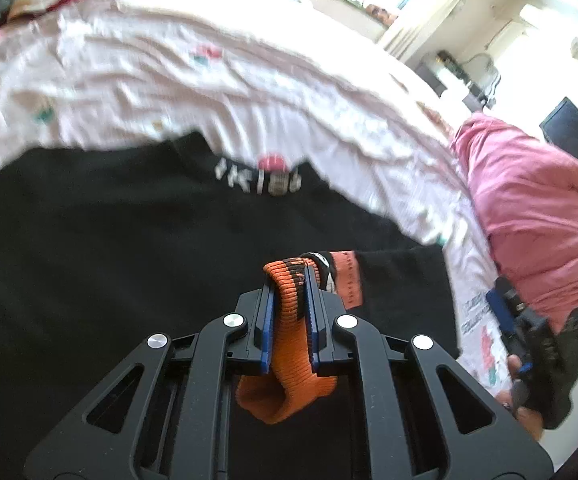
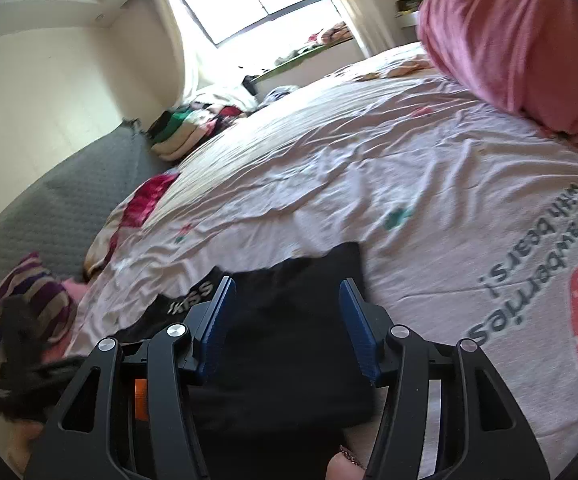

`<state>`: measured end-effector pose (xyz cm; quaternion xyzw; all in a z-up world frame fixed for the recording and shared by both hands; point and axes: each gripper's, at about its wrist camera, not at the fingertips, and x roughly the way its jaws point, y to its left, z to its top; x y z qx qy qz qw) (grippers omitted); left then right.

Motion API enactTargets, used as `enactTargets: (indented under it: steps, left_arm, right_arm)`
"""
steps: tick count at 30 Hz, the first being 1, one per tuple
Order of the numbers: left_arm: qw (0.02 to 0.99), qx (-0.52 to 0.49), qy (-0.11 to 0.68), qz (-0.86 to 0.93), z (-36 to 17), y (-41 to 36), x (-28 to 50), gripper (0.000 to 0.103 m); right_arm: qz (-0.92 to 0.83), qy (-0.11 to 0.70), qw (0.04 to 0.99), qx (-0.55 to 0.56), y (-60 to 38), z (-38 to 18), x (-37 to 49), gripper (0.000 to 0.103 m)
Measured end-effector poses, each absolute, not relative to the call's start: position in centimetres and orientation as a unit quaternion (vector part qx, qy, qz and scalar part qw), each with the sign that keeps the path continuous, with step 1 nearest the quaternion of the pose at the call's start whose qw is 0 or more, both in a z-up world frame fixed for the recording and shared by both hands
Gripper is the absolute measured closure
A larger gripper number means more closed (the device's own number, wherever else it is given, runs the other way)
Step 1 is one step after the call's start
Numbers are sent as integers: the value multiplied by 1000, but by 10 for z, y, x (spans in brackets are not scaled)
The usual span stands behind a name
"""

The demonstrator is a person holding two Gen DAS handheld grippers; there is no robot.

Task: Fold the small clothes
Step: 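Lay the cuff on the shirt body with the left tool and open it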

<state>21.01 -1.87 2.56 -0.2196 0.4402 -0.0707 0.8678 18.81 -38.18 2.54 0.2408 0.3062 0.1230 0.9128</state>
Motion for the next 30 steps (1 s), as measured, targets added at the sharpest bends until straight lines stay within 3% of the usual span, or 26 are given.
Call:
enactTargets:
  steps: [9, 30]
  left_arm:
    - [886, -237, 396, -43, 64, 27, 189, 97]
    - [888, -213, 406, 41, 49, 64, 179, 94]
  right_arm:
    - [122, 312, 912, 235, -379, 23, 189, 50]
    - [149, 332, 924, 114, -319, 19, 185, 49]
